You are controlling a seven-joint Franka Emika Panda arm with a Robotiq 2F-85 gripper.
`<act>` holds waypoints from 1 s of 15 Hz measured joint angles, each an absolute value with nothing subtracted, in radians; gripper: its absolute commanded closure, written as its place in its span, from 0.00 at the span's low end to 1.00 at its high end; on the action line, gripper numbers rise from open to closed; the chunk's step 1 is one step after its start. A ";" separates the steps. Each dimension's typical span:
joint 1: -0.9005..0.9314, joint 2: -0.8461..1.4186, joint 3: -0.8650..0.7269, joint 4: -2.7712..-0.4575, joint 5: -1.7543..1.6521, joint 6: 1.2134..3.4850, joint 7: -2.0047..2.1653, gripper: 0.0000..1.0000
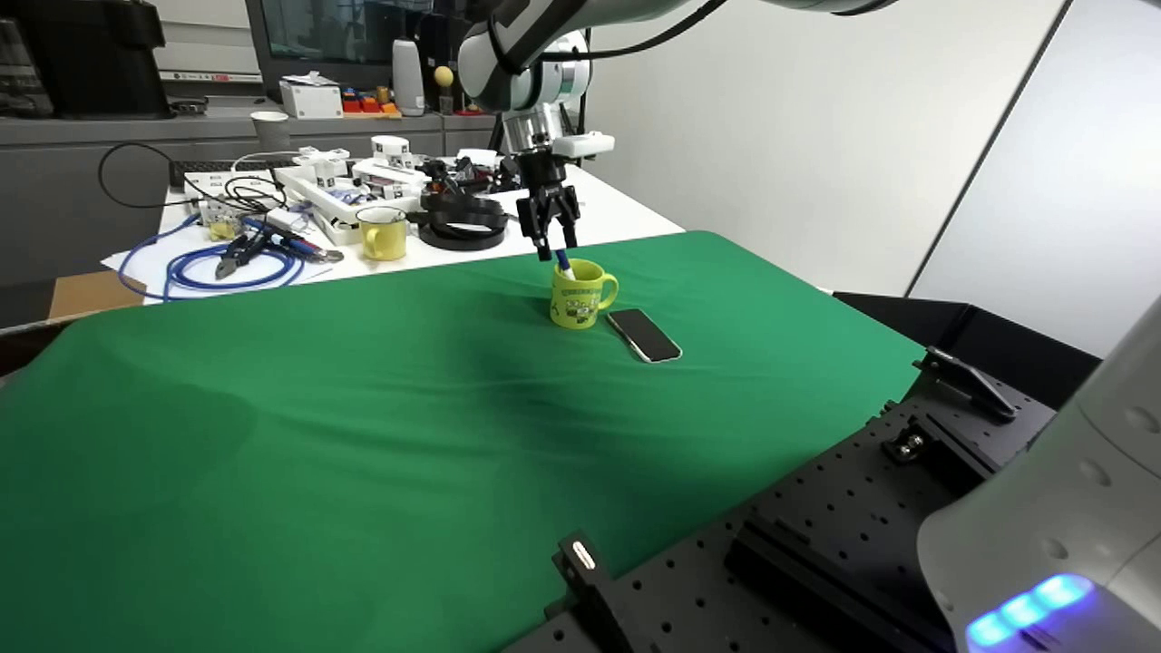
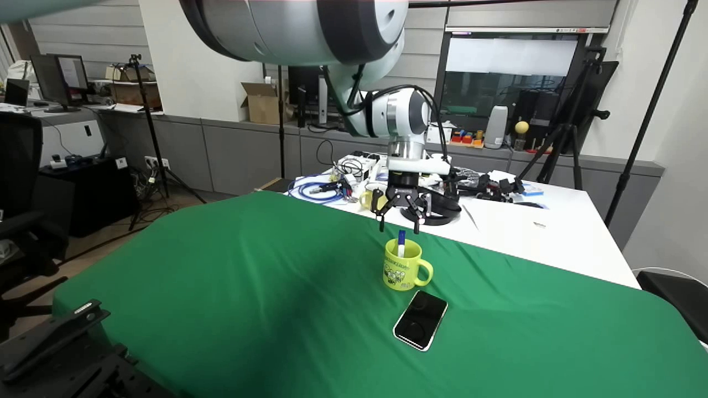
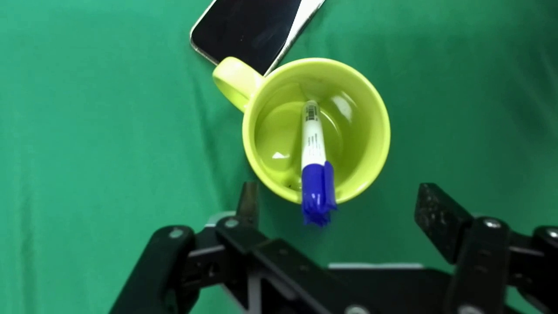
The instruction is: Remove the blue marker from the yellow mug cup
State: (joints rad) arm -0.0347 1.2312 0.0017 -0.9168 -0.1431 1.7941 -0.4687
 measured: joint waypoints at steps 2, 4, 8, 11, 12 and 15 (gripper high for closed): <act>-0.035 1.233 0.002 -0.917 -0.143 1.794 -0.473 0.53; -0.034 1.236 0.002 -0.917 -0.143 1.794 -0.474 0.67; -0.035 1.240 -0.001 -0.915 -0.144 1.794 -0.474 0.95; -0.035 1.240 -0.004 -0.914 -0.143 1.794 -0.474 0.95; -0.035 1.240 -0.005 -0.914 -0.143 1.794 -0.474 0.95; -0.036 1.240 -0.007 -0.912 -0.139 1.792 -0.473 0.95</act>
